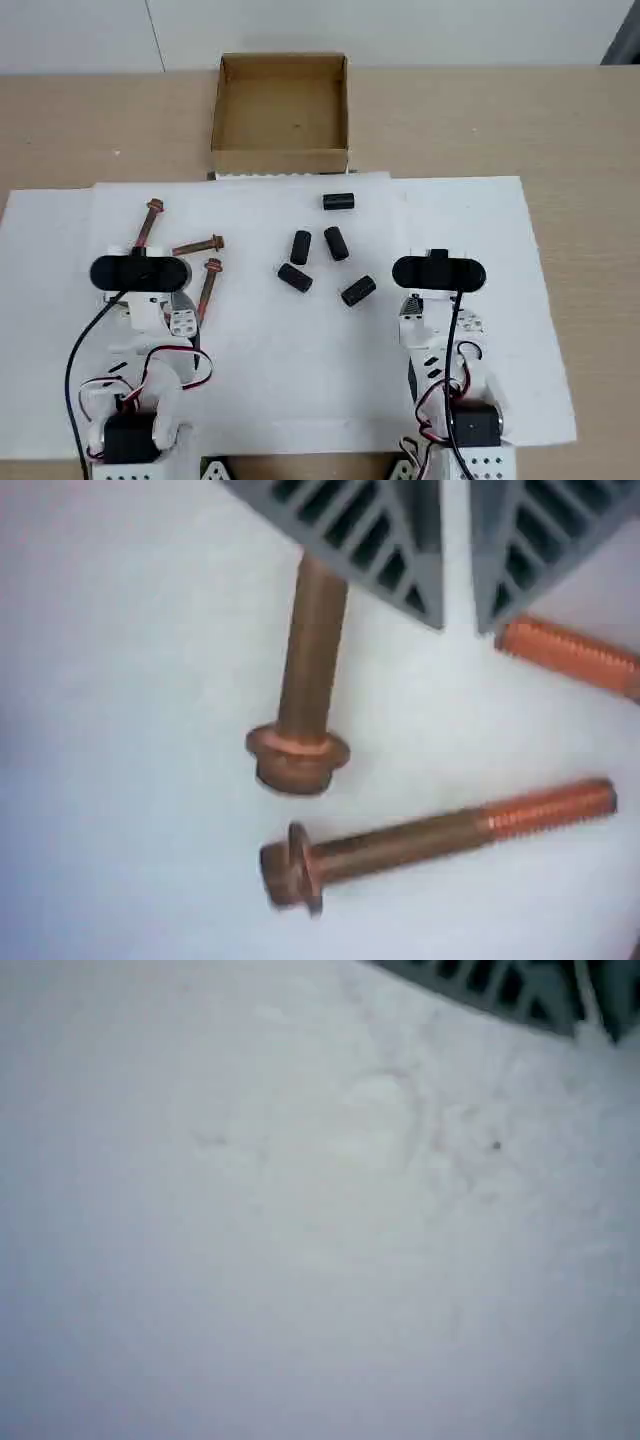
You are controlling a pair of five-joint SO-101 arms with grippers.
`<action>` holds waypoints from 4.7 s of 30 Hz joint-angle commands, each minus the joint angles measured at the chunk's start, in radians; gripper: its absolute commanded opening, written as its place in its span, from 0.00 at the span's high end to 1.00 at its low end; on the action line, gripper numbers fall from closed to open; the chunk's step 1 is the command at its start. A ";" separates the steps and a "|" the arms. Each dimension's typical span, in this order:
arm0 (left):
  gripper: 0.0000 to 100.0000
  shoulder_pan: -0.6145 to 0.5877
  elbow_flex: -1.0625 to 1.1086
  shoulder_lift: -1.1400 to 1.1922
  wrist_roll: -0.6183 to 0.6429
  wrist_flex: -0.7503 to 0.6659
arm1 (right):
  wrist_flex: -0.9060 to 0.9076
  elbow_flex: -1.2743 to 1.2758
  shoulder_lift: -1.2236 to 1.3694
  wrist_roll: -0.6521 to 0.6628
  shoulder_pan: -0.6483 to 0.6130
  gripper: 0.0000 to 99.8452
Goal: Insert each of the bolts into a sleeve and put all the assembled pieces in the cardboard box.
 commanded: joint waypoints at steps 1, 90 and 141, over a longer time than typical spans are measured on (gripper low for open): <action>0.99 -0.003 -0.088 -0.005 0.000 -0.003 | -0.001 0.015 -0.015 -0.002 0.005 1.00; 0.94 -0.150 -1.190 1.599 -0.152 0.308 | 0.644 -2.148 2.279 0.138 -0.326 0.87; 0.94 -0.149 -1.221 1.662 -0.149 0.324 | 0.687 -2.148 2.169 0.150 -0.318 1.00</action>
